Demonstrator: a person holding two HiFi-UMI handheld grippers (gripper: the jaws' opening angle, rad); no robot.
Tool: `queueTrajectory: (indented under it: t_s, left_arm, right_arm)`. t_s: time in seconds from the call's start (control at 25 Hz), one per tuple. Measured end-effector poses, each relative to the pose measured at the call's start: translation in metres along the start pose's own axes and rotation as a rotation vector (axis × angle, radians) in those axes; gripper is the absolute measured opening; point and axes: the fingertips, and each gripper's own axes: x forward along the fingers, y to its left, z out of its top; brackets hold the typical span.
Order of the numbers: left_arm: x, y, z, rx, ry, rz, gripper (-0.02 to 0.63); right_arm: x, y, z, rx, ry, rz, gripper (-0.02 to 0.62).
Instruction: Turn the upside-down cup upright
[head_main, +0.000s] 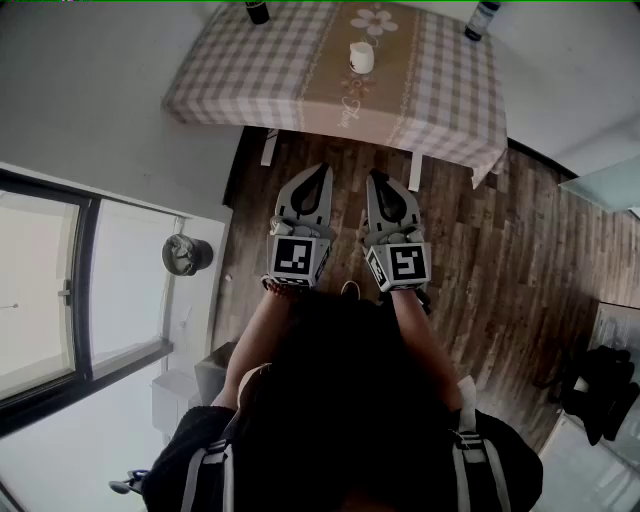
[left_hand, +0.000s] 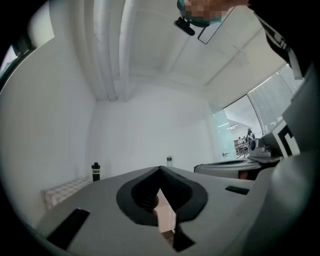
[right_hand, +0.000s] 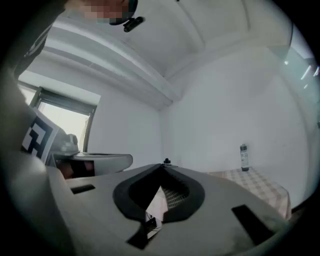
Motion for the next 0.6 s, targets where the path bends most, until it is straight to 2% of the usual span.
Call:
queueTrajectory:
  t_s: [0.28,0.6]
  left_arm:
    - [0.016,-0.016,-0.011,-0.001,0.014,-0.003,0.012]
    - [0.055,0.010,-0.034,-0.043,0.010,-0.042,0.012]
  right_arm:
    - [0.002,-0.020,-0.014,-0.039,0.035,0.010,0.000]
    - [0.043,-0.043,-0.032,-0.074,0.069,-0.018,0.000]
